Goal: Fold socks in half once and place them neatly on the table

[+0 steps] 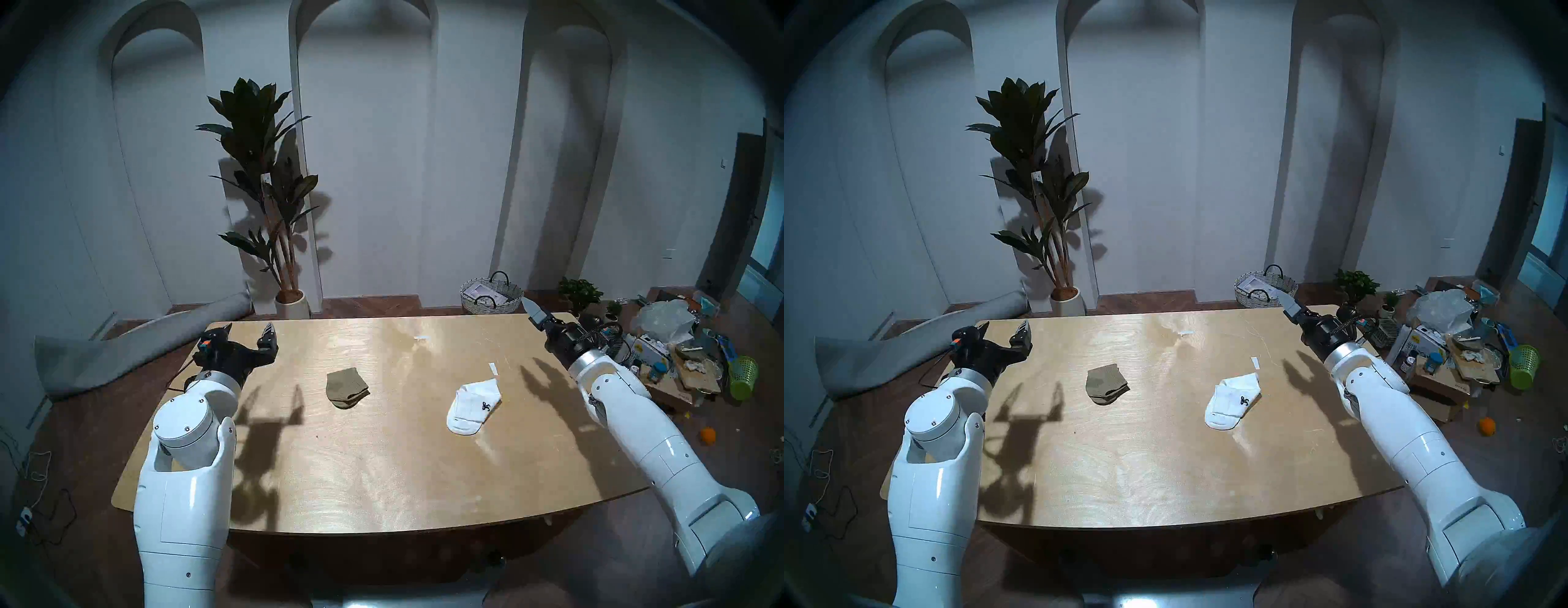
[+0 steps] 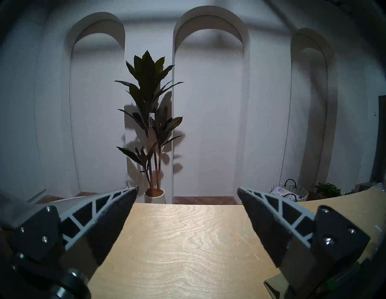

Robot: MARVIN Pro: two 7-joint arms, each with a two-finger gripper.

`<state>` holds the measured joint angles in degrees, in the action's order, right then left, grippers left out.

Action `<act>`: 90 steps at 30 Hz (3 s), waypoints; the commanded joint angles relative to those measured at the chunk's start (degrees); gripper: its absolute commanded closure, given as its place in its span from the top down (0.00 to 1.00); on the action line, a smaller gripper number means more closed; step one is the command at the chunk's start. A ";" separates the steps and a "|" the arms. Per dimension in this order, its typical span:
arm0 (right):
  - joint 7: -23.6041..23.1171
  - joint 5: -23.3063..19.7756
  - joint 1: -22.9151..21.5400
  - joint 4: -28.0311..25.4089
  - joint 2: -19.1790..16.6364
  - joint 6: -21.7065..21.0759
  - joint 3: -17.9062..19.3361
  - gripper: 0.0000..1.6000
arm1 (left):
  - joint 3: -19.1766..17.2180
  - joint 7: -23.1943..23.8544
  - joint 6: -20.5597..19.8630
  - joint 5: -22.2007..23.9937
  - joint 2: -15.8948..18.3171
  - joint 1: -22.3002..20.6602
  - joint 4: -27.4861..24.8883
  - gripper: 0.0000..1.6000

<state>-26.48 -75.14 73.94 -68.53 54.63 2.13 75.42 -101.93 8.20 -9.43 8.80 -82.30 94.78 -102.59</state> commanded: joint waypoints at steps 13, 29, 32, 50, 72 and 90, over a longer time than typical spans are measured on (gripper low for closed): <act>20.62 5.74 6.39 -15.21 0.95 4.63 0.22 1.00 | 2.44 5.68 11.72 -1.78 4.17 -7.00 9.21 1.00; 38.87 8.49 8.96 -22.87 -0.46 -3.55 -1.80 1.00 | 2.94 9.90 17.81 -2.58 7.29 -13.25 20.50 1.00; 39.82 10.21 6.70 -21.08 -1.25 -5.00 -2.04 1.00 | 3.14 10.67 18.02 -2.75 7.63 -13.59 21.40 1.00; 34.97 22.13 2.10 -19.80 -6.15 -5.35 -5.87 1.00 | 3.36 11.18 18.80 -3.08 7.00 -12.45 21.17 1.00; 32.03 19.23 2.61 -17.87 -4.91 -4.26 -4.85 1.00 | 3.49 9.68 19.66 -4.58 6.39 -12.29 21.15 1.00; 31.93 19.16 2.60 -17.83 -4.93 -4.23 -4.86 1.00 | 3.53 9.66 19.68 -4.49 6.44 -12.28 21.16 1.00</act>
